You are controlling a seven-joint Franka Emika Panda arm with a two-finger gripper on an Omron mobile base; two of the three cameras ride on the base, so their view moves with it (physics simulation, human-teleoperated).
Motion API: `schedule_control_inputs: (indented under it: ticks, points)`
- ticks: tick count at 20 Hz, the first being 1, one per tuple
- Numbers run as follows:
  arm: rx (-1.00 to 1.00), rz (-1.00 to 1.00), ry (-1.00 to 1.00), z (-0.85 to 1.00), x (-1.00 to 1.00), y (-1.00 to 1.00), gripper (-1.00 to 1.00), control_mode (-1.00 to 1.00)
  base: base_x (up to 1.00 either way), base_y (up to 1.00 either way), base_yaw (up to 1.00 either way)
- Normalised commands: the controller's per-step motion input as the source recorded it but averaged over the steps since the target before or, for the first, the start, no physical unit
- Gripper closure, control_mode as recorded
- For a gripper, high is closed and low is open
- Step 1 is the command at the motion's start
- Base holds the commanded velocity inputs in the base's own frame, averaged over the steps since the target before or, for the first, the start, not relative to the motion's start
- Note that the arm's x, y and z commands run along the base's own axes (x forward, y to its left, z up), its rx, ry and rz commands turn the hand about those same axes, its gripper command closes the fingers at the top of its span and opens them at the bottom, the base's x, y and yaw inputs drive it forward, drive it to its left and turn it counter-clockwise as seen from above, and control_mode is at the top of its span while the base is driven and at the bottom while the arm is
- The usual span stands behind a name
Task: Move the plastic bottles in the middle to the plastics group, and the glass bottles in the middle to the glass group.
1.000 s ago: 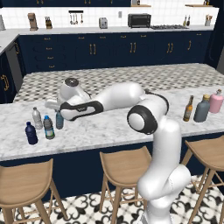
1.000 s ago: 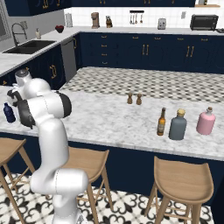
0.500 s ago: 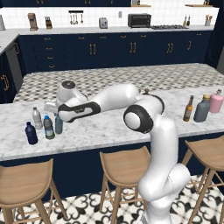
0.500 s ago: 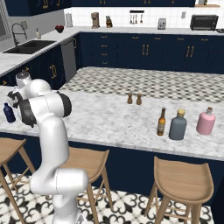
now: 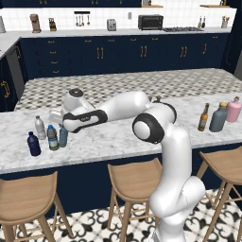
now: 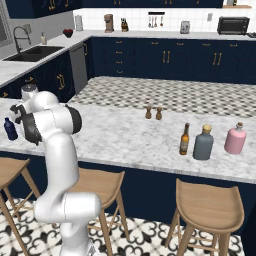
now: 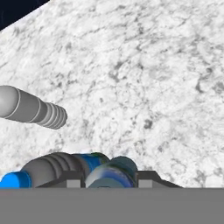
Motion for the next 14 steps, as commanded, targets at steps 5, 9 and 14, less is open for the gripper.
schedule_control_inputs:
  ticks: [5, 9, 14]
  points:
    - [0.02, 0.0, 0.0, -0.06, -0.01, -0.02, -1.0, -1.0, 0.0, 0.0, 0.0]
    - [0.0, 0.0, 0.0, 0.0, -0.01, 0.0, -1.0, -1.0, 0.0, 0.0, 0.0]
    - [0.0, -0.01, 0.0, 0.0, 0.01, 0.03, -1.0, -1.0, 0.0, 0.0, 0.0]
